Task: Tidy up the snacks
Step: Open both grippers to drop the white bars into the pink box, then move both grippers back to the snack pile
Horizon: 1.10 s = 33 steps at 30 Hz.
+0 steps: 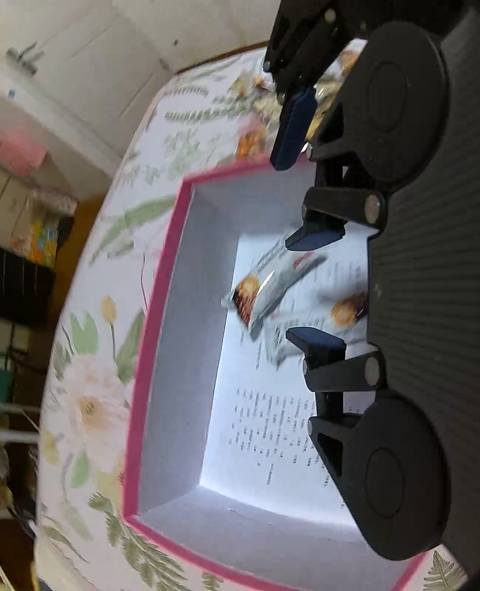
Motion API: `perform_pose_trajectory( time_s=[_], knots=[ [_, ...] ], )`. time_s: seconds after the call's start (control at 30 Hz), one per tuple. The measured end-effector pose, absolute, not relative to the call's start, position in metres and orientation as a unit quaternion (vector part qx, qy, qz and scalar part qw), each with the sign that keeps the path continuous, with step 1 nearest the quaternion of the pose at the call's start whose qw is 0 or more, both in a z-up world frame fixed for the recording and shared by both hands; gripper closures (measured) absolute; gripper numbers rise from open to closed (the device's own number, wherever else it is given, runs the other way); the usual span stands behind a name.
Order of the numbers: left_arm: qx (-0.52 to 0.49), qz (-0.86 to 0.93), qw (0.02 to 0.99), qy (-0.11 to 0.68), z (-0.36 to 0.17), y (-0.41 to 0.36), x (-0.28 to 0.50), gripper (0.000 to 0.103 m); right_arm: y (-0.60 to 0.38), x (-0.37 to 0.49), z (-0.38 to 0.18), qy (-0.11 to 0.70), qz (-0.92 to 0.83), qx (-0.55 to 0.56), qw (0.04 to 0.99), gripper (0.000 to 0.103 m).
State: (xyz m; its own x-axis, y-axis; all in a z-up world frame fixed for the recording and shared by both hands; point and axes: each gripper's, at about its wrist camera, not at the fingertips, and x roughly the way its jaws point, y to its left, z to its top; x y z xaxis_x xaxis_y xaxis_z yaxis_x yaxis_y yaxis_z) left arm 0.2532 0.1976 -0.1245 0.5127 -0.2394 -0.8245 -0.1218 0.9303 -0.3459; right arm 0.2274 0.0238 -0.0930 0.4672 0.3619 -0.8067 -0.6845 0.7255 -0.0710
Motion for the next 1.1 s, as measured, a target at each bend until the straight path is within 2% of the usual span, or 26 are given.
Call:
perform_pose_trajectory(
  time_s=[0.37,0.6,0.77,0.83,1.0,1.1],
  knots=[
    [-0.15,-0.111,0.894,0.408,-0.033,0.175,0.19,0.058,-0.104,0.184,-0.012,0.425,0.304,-0.022,0.852,0.048],
    [-0.151,-0.144,0.896,0.391,-0.017,0.154,0.167,0.058,-0.172,0.178,0.0,0.444,0.284,0.057,0.848,0.045],
    [-0.13,-0.171,0.886,0.411,-0.032,0.11,0.165,0.06,-0.199,0.178,-0.017,0.444,0.262,0.057,0.855,0.04],
    [-0.151,-0.175,0.87,0.435,-0.047,0.095,0.169,0.06,-0.205,0.181,-0.036,0.457,0.268,0.057,0.846,0.032],
    [-0.174,-0.172,0.846,0.474,-0.087,0.053,0.174,0.062,-0.208,0.188,-0.086,0.48,0.269,0.009,0.835,0.029],
    [-0.161,-0.191,0.853,0.458,-0.109,0.021,0.168,0.062,-0.207,0.195,-0.116,0.484,0.265,-0.015,0.834,0.028]
  ],
)
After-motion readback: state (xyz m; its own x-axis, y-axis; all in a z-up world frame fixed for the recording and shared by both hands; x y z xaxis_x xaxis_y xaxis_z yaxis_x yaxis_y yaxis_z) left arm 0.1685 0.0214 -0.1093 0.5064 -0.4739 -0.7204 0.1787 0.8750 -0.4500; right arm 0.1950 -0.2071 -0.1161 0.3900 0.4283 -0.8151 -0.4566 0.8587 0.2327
